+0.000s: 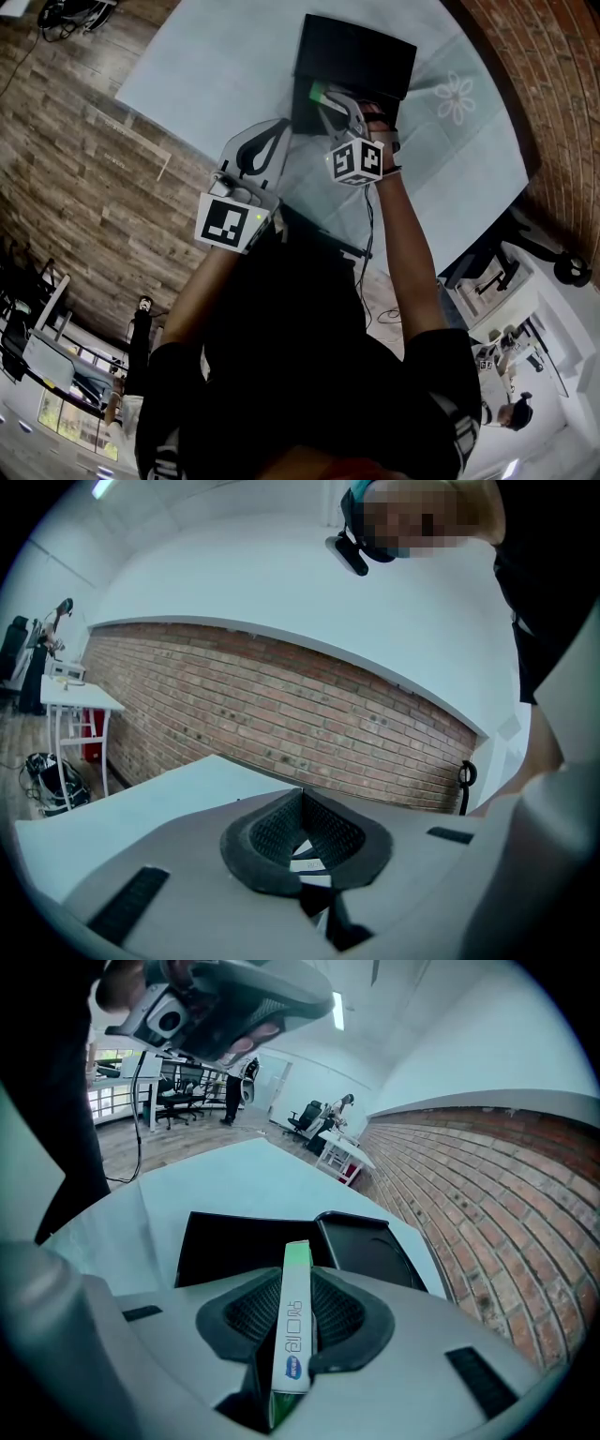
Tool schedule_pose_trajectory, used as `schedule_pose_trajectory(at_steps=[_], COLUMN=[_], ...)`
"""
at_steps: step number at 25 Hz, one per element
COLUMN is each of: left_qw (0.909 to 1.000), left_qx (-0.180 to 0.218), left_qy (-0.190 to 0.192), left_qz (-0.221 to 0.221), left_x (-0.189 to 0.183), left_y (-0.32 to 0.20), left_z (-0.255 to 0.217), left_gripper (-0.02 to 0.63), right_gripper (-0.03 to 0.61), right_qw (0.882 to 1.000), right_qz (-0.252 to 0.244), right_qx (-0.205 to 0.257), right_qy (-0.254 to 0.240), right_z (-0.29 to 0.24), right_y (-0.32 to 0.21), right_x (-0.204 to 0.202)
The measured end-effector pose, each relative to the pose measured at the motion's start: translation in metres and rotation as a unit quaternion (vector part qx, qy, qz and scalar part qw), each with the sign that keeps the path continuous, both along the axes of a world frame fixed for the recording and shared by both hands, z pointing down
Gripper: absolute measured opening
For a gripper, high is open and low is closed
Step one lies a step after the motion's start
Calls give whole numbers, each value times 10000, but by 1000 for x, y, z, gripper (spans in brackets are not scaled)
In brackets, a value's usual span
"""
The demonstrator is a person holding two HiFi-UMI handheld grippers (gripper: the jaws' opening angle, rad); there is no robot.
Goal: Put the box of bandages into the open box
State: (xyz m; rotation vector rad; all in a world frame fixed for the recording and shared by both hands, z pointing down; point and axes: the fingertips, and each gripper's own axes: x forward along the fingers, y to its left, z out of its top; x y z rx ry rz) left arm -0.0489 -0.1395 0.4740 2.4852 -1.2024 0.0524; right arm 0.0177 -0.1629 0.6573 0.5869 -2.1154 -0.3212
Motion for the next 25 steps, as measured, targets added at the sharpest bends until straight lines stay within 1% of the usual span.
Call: schedule_pose_trajectory(at_steps=[4,6,10,14,18,25], left_qw=[9998,9998,9999,9998,9998,9997], left_qx=[-157,-152,-110,-193,-176,-204], left_qy=[58,62,-68,60,24,67], left_qz=[-81,-79,11,-86,-64,-75], left_x=[1,0,-2,-1,-1,-1], left_y=[0,2,6,5,5,7], left_z=[-2,-2,4,1,3,3], left_gripper=[34,34,34,34,34,34], right_gripper=[112,114,120,133,147,167], right_qw=[10000,9998,9993,9982,9969,9950], right_qz=[57,86,150,183,248,253], right_qx=[-79,-153,-346,-566,-742,-960], right_qy=[-13,-33,-83,-89,-124,-115], right_z=[0,0,2,6,12,16], right_y=[1,2,3,5,6,11], right_x=[1,2,1,3,4,2])
